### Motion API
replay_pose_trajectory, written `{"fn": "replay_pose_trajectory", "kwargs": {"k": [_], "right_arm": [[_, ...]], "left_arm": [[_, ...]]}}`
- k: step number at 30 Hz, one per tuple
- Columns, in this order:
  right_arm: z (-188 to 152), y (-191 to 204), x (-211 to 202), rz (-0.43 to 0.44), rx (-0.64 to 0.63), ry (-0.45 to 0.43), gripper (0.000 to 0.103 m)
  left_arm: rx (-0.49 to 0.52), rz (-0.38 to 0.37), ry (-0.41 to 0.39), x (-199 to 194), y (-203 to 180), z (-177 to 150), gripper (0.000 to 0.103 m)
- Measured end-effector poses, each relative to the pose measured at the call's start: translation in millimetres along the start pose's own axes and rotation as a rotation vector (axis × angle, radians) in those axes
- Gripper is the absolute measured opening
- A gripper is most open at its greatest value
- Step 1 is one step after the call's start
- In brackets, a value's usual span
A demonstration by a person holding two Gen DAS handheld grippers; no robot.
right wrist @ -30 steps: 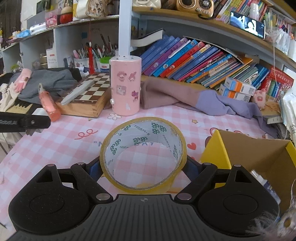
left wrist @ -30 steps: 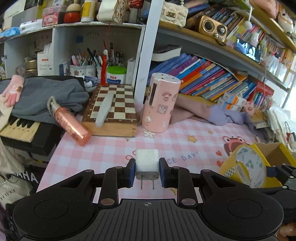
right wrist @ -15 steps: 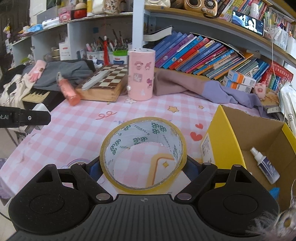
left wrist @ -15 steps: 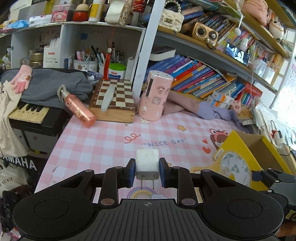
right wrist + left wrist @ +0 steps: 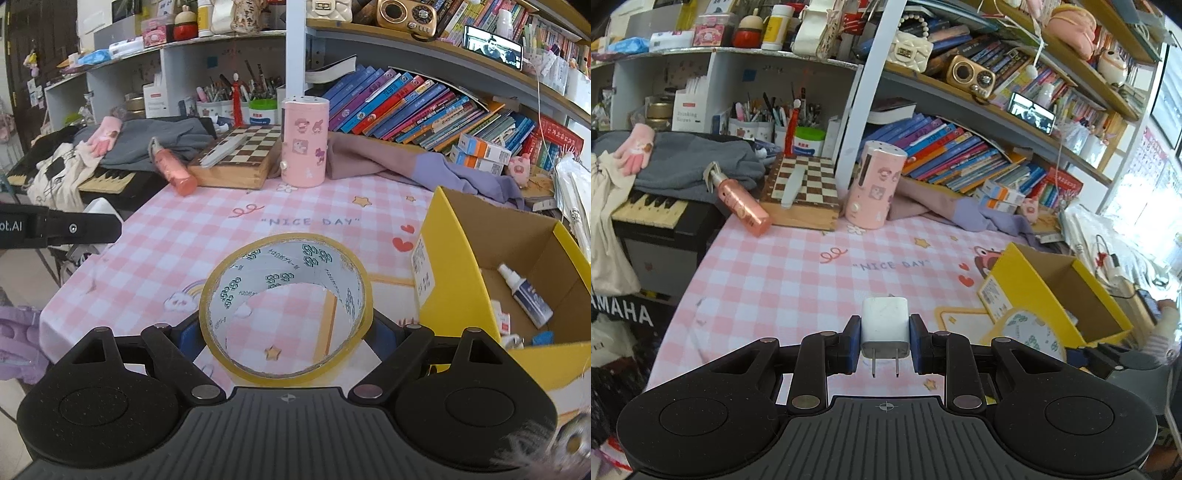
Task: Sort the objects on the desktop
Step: 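Carry the tape roll and charger plug with both tools over the yellow box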
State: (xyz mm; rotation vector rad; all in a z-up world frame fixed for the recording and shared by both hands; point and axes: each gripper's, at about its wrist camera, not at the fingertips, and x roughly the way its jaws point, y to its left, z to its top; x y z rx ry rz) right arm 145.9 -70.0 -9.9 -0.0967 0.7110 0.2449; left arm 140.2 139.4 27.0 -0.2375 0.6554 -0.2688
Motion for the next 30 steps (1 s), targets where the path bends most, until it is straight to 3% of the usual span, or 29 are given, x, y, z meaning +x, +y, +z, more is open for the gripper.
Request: {"fn": "replay_pose_trajectory", "kwargs": {"k": [12,30], "right_arm": [[-36,10,-35,0.000,0.021,0.008,0.085],[-78,-3,-79,-0.090,0.127,0.032,0.085]], "left_arm": [[-0.003,-0.051,0.024,-30,-13,-29,0.025],[0.079,-0.164,0.098,-28,-42,-52,0.025]]}}
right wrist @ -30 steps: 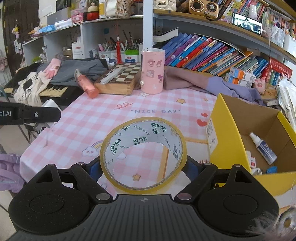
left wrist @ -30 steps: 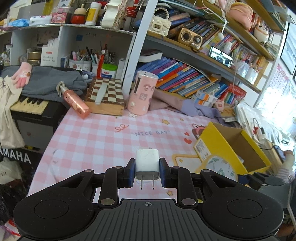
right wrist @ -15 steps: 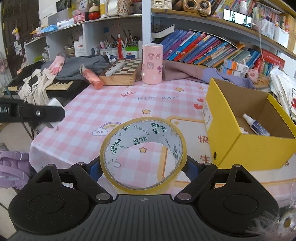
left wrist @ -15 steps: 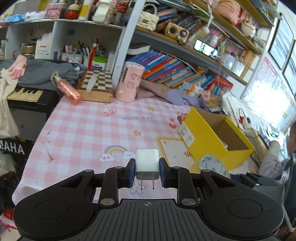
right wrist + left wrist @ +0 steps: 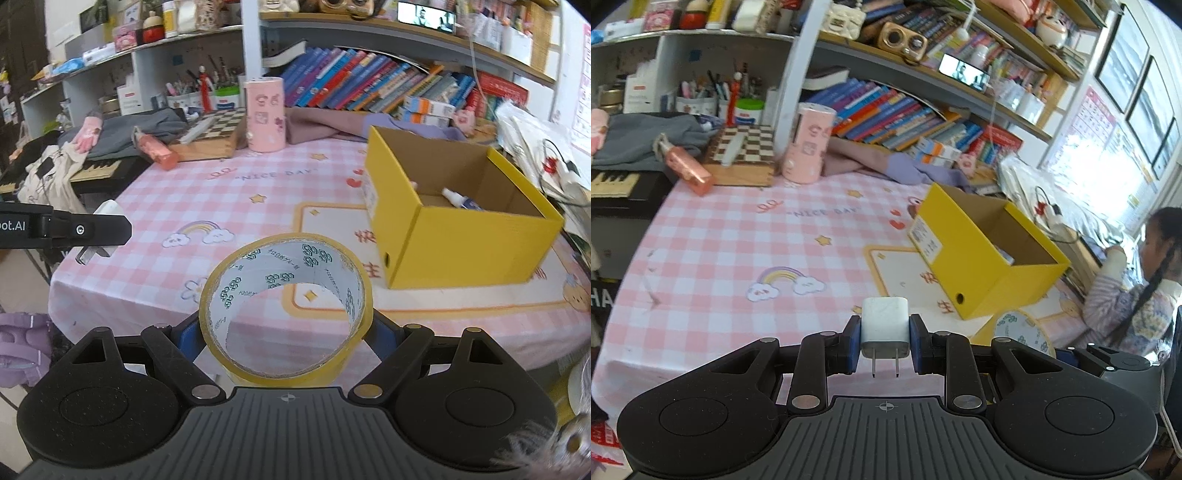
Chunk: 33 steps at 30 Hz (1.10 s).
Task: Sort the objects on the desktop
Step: 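Carry the tape roll and charger plug with both tools over the yellow box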
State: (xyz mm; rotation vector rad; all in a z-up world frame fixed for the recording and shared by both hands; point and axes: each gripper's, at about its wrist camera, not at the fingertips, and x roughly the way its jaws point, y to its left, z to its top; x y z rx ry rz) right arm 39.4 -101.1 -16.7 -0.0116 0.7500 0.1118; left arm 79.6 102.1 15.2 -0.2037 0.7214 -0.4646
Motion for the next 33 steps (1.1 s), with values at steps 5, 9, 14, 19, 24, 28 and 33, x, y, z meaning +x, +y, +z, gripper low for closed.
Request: {"fn": "replay_pose_trajectory", "kwargs": {"k": [5,9,14,19,24,28,33], "right_arm": [[-8,-11,-9,-0.036,0.032,0.010,0.085],[-15,-21,-16,-0.062,0.056,0.023,0.085],[-25,-35,-24,-0.108,0.084,0.043,0.085],[-36,-46,-32,-0.146,0.144,0.053,0.085],[-42,-52,-40,-0.175,0.165,0.057,0.085],[-46,-58,-44,-0.192,0.182,0.061,0.085],[-48,-69,-47,-0.211,0.195,0.064,0.085]], "left_arm": [[0.044,-0.044,0.027,10,-13,0,0.025],[0.072,-0.078,0.045,16,-23,0,0.025],[0.104,-0.119,0.080,25,-36,-4,0.025],[0.130,-0.158,0.107,32,-47,-8,0.025],[0.148,-0.187,0.123,37,-59,-10,0.025],[0.159,-0.206,0.136,42,-68,-14,0.025],[0.172,-0.228,0.149,51,-82,-14,0.025]]}}
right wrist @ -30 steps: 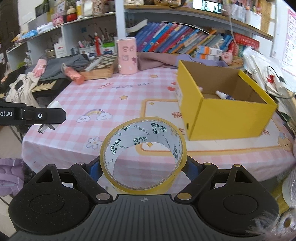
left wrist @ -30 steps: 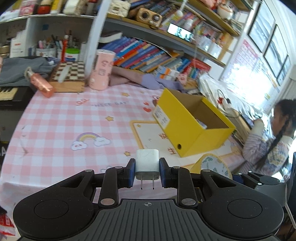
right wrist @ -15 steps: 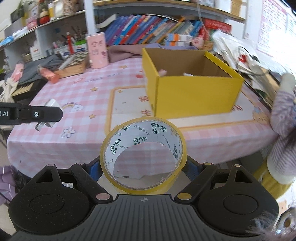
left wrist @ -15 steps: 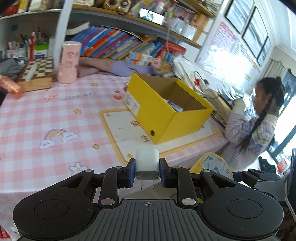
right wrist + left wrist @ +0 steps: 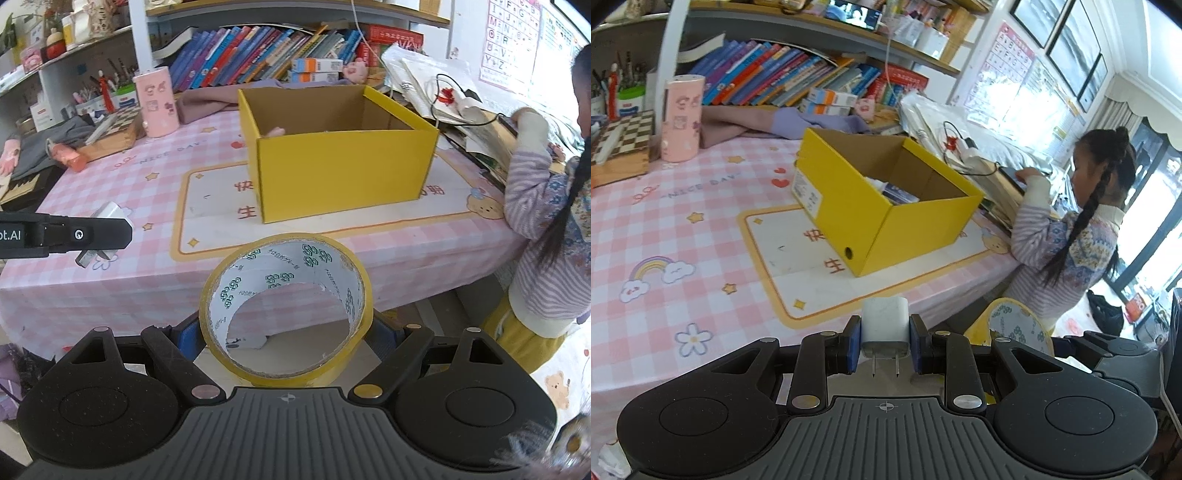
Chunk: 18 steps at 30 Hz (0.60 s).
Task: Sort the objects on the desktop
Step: 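Carry the tape roll and charger plug with both tools over the yellow box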
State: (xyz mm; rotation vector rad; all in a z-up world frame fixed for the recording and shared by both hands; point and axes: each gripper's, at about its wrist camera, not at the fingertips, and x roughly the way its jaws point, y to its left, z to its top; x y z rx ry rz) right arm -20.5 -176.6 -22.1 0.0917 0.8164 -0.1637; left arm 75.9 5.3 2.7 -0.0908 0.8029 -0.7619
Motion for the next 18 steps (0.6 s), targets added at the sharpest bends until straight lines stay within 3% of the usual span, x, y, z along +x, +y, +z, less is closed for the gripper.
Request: {"fn": "replay_pose_trajectory", "kwargs": {"k": [18], "right_arm": [[13,-49,7,-0.024,0.065,-0.009,0.085]], "left_arm": [[0.051,-0.040,-0.004,38,-39,24,0.025]]}}
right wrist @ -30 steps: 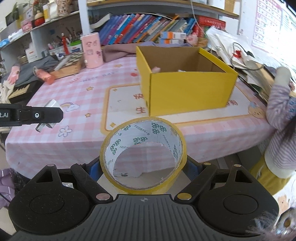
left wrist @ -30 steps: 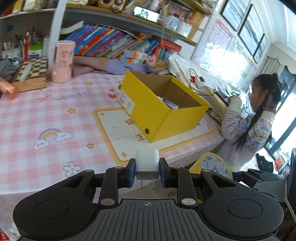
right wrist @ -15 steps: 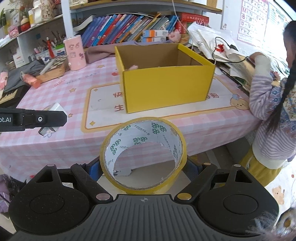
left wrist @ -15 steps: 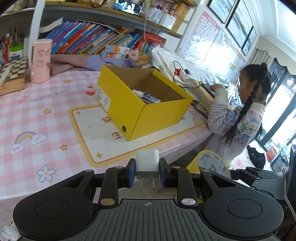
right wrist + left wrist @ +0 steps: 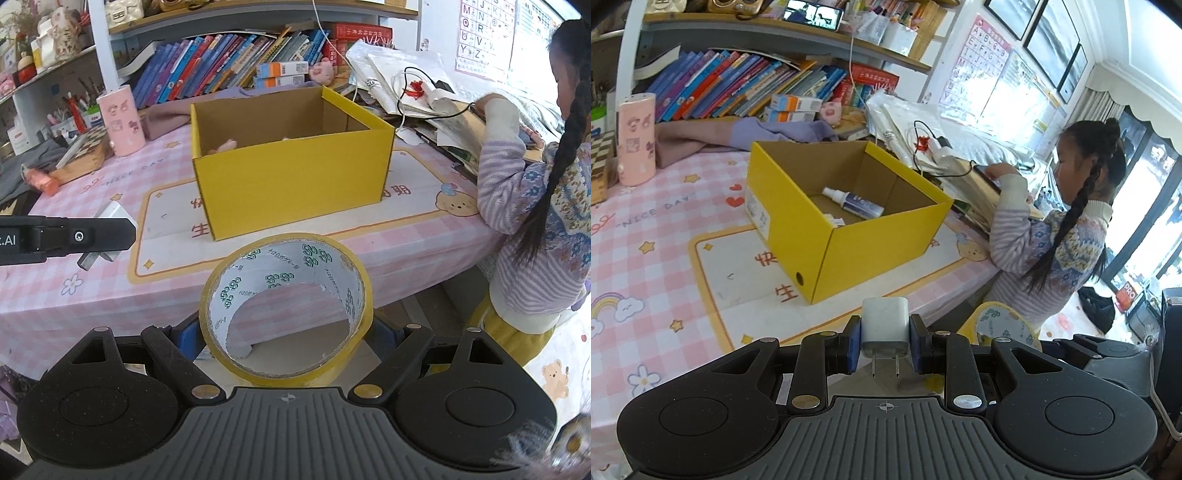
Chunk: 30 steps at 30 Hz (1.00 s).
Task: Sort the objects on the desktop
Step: 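Carry the tape roll and charger plug with both tools over the yellow box, then lower both tools into the yellow box and open them, releasing tape and plug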
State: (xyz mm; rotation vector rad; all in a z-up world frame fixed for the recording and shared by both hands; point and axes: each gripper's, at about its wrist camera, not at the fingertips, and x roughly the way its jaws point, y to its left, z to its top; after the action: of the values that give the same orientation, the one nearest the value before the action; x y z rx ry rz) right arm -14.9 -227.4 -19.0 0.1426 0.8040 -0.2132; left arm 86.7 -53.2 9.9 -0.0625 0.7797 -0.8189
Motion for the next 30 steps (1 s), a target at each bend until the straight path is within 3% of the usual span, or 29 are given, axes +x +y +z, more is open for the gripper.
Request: {"fn": "replay_pose_trajectory", "kwargs": {"k": [13,23,30], "right_arm": [[37,-39,20,0.049,-0.030,-0.041,0.085],[114,-83,45,0.152,-0.124,-0.145,0.085],[167,-92,75,0.248,-0.241,-0.218,0.085]], "left_arm": [[-0.015,0.043,-0.041,34,-20,34,0.025],[-0.047,0.175,-0.178,65,-32,79,0.025],[-0.071,0.255,-0.201,92,-30,114,0.025]]}}
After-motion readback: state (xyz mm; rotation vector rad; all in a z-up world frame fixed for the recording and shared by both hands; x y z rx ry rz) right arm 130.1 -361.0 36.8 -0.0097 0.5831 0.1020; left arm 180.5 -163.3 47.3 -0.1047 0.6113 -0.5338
